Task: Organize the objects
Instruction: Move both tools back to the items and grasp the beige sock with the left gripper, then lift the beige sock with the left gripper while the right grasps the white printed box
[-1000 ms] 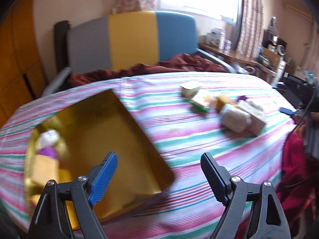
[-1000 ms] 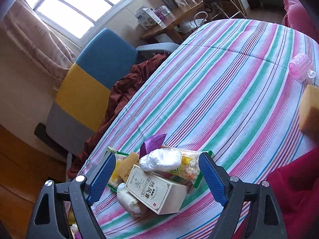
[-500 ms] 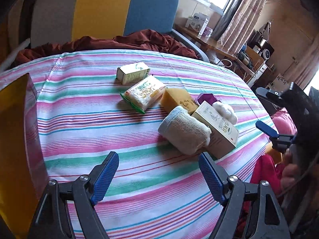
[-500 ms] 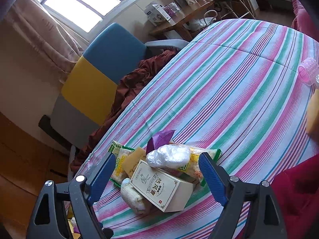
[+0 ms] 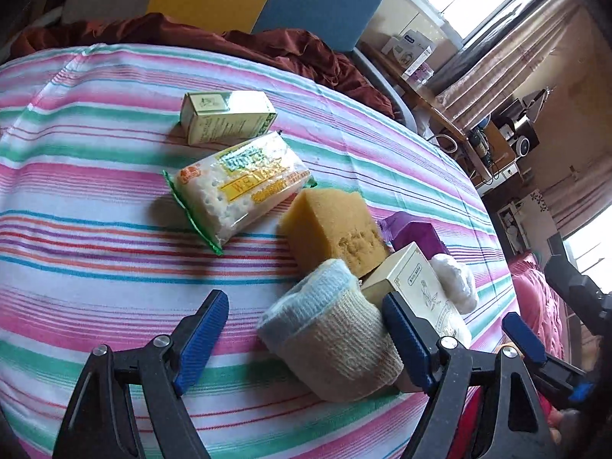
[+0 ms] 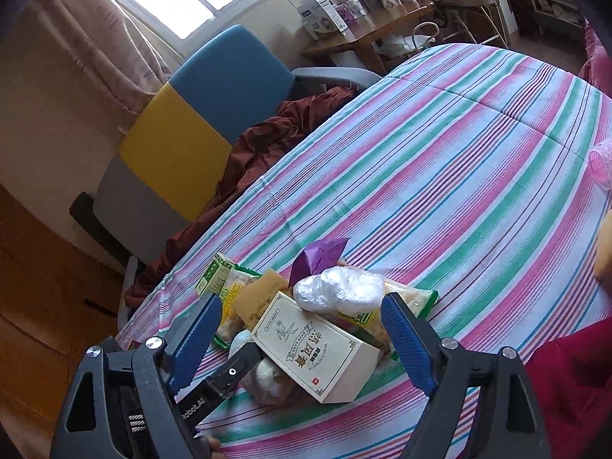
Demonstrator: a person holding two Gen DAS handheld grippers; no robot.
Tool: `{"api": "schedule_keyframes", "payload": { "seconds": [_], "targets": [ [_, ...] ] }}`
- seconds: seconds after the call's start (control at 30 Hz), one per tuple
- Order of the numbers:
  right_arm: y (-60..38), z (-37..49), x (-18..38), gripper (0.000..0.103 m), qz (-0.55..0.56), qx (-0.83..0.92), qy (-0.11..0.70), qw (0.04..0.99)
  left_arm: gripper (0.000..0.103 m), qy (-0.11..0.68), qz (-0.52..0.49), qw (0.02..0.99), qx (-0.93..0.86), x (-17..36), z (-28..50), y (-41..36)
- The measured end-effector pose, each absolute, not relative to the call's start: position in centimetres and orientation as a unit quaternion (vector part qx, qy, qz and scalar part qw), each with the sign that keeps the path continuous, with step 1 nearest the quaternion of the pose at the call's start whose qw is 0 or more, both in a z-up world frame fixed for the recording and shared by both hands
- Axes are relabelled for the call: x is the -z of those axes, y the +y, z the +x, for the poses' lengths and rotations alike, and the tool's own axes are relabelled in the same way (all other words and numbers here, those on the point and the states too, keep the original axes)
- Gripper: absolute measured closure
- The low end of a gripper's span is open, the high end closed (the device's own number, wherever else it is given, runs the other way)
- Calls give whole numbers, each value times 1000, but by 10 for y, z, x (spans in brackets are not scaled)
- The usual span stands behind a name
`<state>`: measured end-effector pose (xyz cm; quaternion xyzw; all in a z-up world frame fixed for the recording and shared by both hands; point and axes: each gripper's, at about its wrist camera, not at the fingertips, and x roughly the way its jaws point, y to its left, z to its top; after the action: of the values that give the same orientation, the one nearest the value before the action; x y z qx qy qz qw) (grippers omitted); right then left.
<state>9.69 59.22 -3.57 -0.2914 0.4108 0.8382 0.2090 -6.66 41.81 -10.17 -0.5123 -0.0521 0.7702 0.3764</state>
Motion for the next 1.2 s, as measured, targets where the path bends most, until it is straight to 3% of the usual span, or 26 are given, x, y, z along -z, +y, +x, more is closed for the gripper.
{"api": "schedule_keyframes", "payload": {
  "seconds": [0.03,0.17,0.23,0.6,0.67,0.77,0.9,1.03,1.13,1.2],
  "targets": [
    [592,96,36,16,-294,-838,410,209,43,-52,-509,394,-764,101,-64,419],
    [591,89,38,16,-313,-835,402,210,48,-39,-494,428,-755,93,-55,407],
    [590,84,42,16,-329,-831,398,207,58,-35,-485,441,-754,87,-50,393],
    [595,61,66,16,-407,-794,398,214,67,25,-472,473,-744,79,-12,336],
    [589,54,72,15,-418,-791,424,143,74,58,-463,471,-749,79,0,332],
    [584,49,77,17,-424,-781,453,71,74,84,-450,469,-755,75,12,319],
    [582,55,69,17,-407,-791,450,78,68,95,-432,461,-769,64,12,303],
    [581,56,65,17,-413,-795,433,100,34,133,-396,470,-778,50,14,308],
    [578,51,64,17,-421,-800,415,107,19,200,-345,493,-774,42,25,324],
    [577,49,65,17,-424,-801,409,107,17,252,-311,503,-766,42,29,340]
  ]
}}
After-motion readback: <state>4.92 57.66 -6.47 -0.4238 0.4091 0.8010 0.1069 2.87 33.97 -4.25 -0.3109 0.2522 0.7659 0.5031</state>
